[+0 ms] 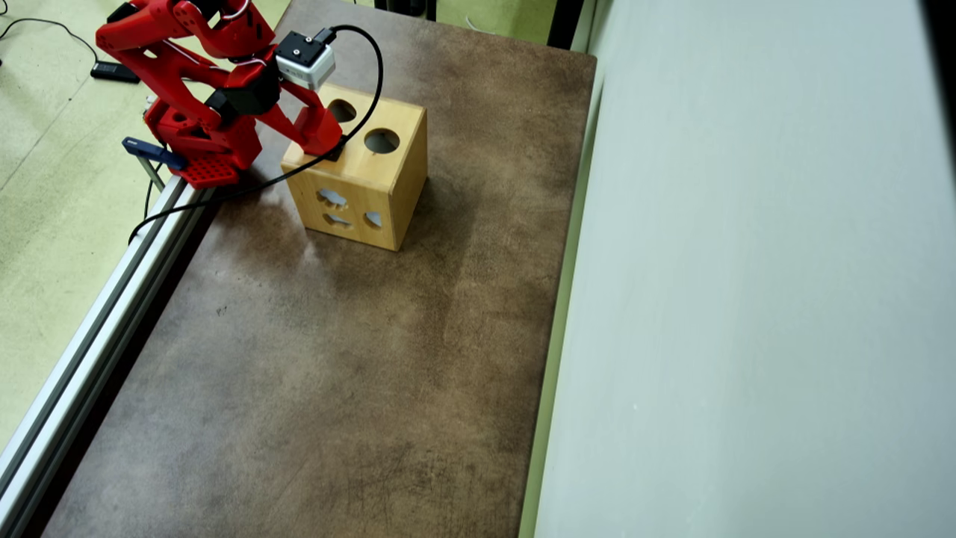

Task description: Pick and place the red cube on the square hole

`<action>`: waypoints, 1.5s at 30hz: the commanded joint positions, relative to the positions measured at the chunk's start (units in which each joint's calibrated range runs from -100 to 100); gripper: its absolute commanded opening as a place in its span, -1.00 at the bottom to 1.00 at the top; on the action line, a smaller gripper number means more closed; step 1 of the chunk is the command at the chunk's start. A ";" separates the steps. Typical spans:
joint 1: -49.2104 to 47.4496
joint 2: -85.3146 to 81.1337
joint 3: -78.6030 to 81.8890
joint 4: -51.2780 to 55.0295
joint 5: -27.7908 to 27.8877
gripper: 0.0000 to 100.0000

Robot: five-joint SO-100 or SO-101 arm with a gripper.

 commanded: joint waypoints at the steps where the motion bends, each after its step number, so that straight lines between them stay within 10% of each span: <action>1: -0.23 -1.27 -0.33 -0.18 -0.05 -0.93; 9: -0.09 -1.35 -0.33 -0.18 -0.10 -0.88; 24: 0.66 -1.35 2.45 -0.26 -0.49 0.00; 45: -0.31 -1.10 -4.35 -0.90 -3.03 0.03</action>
